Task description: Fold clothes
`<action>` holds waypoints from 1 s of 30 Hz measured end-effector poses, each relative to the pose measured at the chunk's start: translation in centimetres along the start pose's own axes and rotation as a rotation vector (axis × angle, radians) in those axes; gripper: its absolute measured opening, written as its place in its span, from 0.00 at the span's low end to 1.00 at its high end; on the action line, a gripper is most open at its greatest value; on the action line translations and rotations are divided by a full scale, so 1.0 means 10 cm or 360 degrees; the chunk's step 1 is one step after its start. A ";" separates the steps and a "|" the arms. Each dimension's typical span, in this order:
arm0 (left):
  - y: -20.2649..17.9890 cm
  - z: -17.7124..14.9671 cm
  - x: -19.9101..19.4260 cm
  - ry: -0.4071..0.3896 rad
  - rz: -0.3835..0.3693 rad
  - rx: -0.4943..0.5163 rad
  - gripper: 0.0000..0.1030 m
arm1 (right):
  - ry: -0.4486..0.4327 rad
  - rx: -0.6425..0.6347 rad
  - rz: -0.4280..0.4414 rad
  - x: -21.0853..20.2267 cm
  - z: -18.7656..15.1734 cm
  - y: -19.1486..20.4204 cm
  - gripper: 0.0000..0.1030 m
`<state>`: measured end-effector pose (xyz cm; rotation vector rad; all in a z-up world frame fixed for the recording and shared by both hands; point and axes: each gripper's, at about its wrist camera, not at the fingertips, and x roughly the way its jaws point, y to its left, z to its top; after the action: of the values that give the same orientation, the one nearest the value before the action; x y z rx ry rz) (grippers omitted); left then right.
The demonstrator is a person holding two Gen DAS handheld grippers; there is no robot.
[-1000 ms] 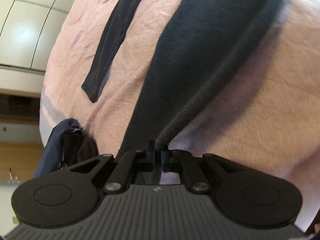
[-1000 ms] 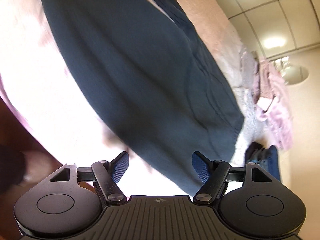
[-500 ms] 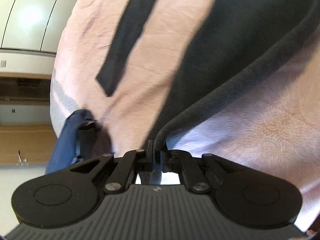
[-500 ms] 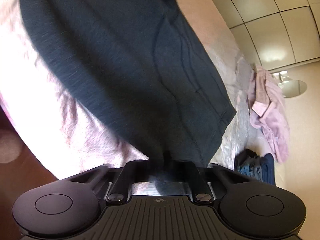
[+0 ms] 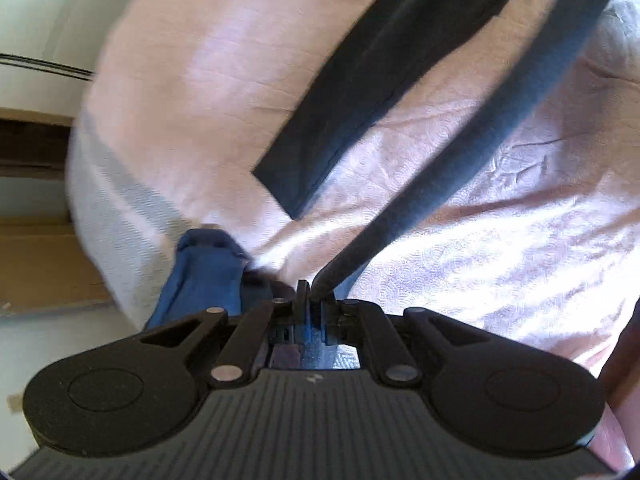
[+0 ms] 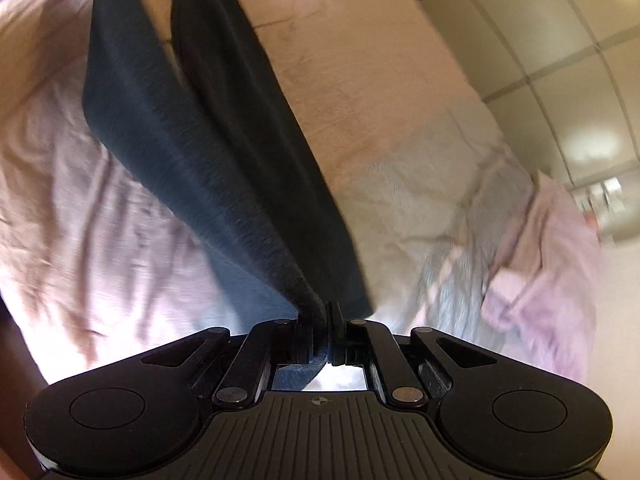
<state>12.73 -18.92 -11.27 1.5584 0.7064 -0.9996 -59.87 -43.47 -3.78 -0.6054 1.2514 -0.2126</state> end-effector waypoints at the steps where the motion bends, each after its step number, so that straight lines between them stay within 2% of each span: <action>1: 0.09 0.07 0.07 0.0010 -0.0041 0.0030 0.04 | 0.0018 -0.0034 0.0035 0.09 0.09 -0.12 0.04; 4: 0.40 0.29 0.37 0.0011 -0.0154 0.0088 0.04 | 0.0081 -0.0114 0.0128 0.43 0.34 -0.40 0.04; 9: 0.75 0.69 0.93 0.0009 -0.0252 0.0157 0.04 | 0.0227 -0.0088 0.0260 1.09 0.58 -0.73 0.04; 12: 0.84 0.97 1.20 0.0042 -0.0280 0.0241 0.04 | 0.0276 -0.0056 0.0334 1.41 0.63 -0.86 0.04; 16: 0.98 1.26 1.53 0.0077 -0.0322 0.0212 0.04 | 0.0295 0.0017 0.0439 1.69 0.57 -0.96 0.04; 20: 0.97 1.47 1.85 0.0161 -0.0308 0.0184 0.07 | 0.0282 0.0118 0.0561 1.98 0.47 -1.07 0.04; 23: 0.88 1.60 2.03 0.0209 -0.0190 0.0203 0.11 | 0.0305 0.0222 0.0667 2.26 0.39 -1.10 0.06; 24: 0.88 1.64 2.06 0.0214 -0.0165 0.0177 0.11 | 0.0300 0.0276 0.0682 2.34 0.37 -1.14 0.08; 26: 0.89 1.72 2.10 0.0225 -0.0115 0.0127 0.18 | 0.0273 0.0420 0.0661 2.37 0.30 -1.25 0.21; 27: 0.89 1.75 2.10 0.0236 -0.0091 0.0120 0.19 | 0.0258 0.0497 0.0642 2.37 0.26 -1.30 0.35; 28: 0.89 1.77 2.10 0.0248 -0.0069 0.0117 0.19 | 0.0248 0.0587 0.0623 2.36 0.20 -1.37 0.43; 30: 0.87 1.81 2.08 0.0278 -0.0047 0.0156 0.20 | 0.0238 0.0788 0.0580 2.31 0.06 -1.54 0.44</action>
<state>25.73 -39.94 -26.32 1.7404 0.8134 -0.9390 -49.28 -66.85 -14.46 0.0684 1.3653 -0.2532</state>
